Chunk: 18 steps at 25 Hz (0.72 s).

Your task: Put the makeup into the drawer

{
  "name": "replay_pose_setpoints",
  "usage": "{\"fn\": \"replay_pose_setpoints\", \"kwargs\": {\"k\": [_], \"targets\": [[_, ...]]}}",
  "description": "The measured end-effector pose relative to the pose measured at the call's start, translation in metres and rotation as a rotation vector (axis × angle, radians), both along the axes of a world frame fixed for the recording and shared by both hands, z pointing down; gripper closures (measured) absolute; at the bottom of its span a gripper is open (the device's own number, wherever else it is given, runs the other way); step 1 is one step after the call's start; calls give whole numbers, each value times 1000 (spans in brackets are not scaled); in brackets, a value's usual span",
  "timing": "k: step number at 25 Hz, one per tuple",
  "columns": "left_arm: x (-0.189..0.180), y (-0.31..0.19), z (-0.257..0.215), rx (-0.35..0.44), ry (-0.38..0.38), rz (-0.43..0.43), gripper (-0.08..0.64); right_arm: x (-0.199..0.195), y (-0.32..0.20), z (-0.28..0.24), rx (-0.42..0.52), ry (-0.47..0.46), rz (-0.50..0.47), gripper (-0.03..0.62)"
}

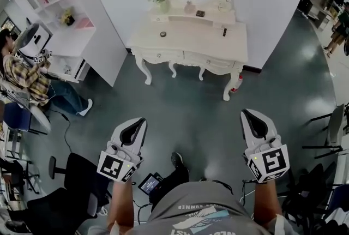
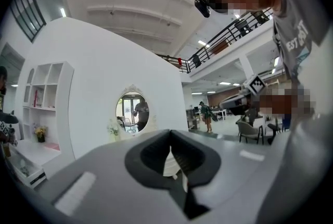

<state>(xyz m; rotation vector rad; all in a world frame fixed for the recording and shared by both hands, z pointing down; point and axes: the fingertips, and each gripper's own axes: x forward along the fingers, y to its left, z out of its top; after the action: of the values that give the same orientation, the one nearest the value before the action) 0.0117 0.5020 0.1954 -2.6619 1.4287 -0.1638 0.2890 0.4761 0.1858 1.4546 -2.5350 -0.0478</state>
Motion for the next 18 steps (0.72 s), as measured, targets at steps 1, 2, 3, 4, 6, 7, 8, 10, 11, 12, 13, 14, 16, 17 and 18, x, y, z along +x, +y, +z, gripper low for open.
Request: {"fn": "replay_pose_setpoints", "kwargs": {"k": [1,2,3,4,6,7,8,10,11,12,13,14,16,17,18], "targets": [[-7,-13,-2,5,0,8,558,-6,-11,-2,3,3,10,588],[-14,-26,-4,8,0,16,558,-13,-22,-5,6,4,20,588],[-22,-39,-5,10,0,24,558,-21,-32,-7,9,4,29,588],[-30,-51,-6,12,-1,32,558,-29,-42,-9,11,4,36,588],[-45,-75,-8,18,-2,47,558,-45,-60,-11,15,8,48,588],[-51,-86,-10,22,-1,55,558,-53,-69,-12,16,10,55,588],[-58,-96,-10,25,0,63,558,-60,-78,-13,18,12,62,588],[-70,-117,-10,25,3,79,558,-73,-96,-14,21,11,79,588],[-76,-127,-9,23,3,87,558,-79,-104,-14,22,9,86,588],[-81,-136,-8,20,3,94,558,-86,-112,-14,20,7,90,588],[-85,-145,-7,17,3,100,558,-92,-119,-14,17,7,91,588],[-89,-153,-7,14,5,103,558,-98,-126,-13,12,9,89,588],[-96,-168,-5,8,12,105,558,-107,-140,-12,3,15,83,588],[-99,-176,-4,5,16,104,558,-111,-147,-11,1,17,82,588],[-102,-183,-2,1,20,101,558,-113,-155,-11,-1,19,81,588]]}}
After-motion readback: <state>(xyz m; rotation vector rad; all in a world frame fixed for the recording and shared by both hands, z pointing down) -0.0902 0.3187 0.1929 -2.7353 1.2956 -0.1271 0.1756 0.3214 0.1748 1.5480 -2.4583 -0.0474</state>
